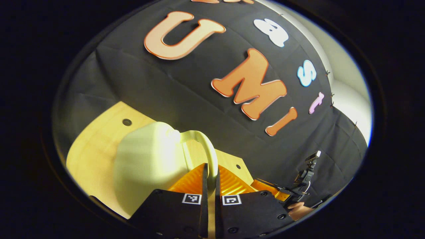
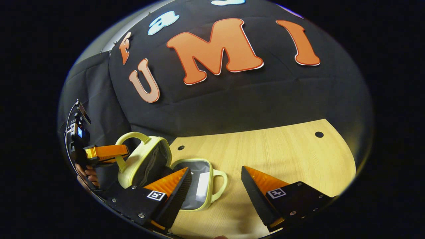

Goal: First open the suitcase, pack the skin care products into it, and then close the suitcase.

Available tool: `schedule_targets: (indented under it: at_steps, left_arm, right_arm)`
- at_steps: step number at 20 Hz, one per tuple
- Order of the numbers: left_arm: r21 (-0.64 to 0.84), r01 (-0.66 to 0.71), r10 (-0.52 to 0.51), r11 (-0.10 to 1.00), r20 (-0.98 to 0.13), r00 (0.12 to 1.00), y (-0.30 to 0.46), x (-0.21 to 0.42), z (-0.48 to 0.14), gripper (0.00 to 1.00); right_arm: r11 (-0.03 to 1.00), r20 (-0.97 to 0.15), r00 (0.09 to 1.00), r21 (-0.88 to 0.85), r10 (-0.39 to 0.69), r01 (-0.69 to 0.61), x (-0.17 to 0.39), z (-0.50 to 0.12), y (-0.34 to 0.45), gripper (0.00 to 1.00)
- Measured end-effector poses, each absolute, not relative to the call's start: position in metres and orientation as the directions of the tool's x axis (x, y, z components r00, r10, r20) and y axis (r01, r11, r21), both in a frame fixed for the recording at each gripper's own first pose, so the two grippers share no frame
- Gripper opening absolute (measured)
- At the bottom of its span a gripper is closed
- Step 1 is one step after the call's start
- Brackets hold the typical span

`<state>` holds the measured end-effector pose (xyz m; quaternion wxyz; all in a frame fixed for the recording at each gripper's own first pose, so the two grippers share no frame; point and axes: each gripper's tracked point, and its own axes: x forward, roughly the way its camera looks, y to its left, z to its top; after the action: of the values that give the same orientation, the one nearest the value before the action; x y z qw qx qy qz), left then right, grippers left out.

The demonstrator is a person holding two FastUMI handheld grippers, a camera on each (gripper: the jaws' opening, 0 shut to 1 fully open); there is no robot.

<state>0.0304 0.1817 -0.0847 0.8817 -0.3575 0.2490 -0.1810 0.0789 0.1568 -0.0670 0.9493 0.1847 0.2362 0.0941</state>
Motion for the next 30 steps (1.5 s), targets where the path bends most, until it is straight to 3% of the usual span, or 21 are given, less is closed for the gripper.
schedule_targets:
  at_steps: [9, 12, 20, 25, 26, 27, 28, 29, 30]
  left_arm:
    - [-0.750, 0.208, -0.673, 0.628, -0.389, 0.630, 0.072, 0.032, -0.149, 0.09]
    - [-0.702, 0.236, -0.681, 0.672, -0.461, 0.569, 0.046, 0.024, -0.174, 0.09]
    - [-0.474, 0.326, -0.575, 0.818, -0.687, 0.445, 0.012, -0.008, -0.240, 0.09]
    - [-0.350, 0.372, -0.501, 0.860, -0.718, 0.483, 0.012, -0.016, -0.243, 0.07]
    - [-0.334, 0.378, -0.493, 0.863, -0.717, 0.492, 0.009, -0.014, -0.241, 0.23]
    - [-0.302, 0.385, -0.474, 0.872, -0.716, 0.513, 0.011, -0.013, -0.240, 0.26]
    - [-0.256, 0.391, -0.448, 0.884, -0.699, 0.557, 0.018, -0.008, -0.233, 0.37]
    - [-0.224, 0.400, -0.438, 0.889, -0.672, 0.598, 0.020, -0.004, -0.225, 0.30]
    - [-0.196, 0.404, -0.429, 0.894, -0.638, 0.639, 0.023, 0.000, -0.212, 0.49]
  right_arm:
    - [0.938, -0.405, 0.898, 0.347, 0.169, -0.020, 0.068, -0.074, 0.114, 0.96]
    - [0.937, -0.409, 0.899, 0.350, 0.158, -0.005, 0.068, -0.076, 0.109, 0.96]
    - [0.938, -0.428, 0.889, 0.348, 0.163, -0.004, 0.062, -0.086, 0.108, 0.96]
    - [0.942, -0.414, 0.899, 0.335, 0.142, 0.006, 0.059, -0.083, 0.098, 0.96]
    - [0.943, -0.408, 0.902, 0.334, 0.141, 0.004, 0.059, -0.082, 0.098, 0.95]
    - [0.945, -0.403, 0.906, 0.328, 0.133, 0.008, 0.060, -0.081, 0.096, 0.95]
    - [0.946, -0.394, 0.910, 0.323, 0.129, 0.005, 0.059, -0.078, 0.095, 0.95]
    - [0.950, -0.385, 0.915, 0.312, 0.119, 0.007, 0.060, -0.076, 0.094, 0.95]
    - [0.954, -0.373, 0.921, 0.300, 0.114, 0.003, 0.060, -0.073, 0.093, 0.95]
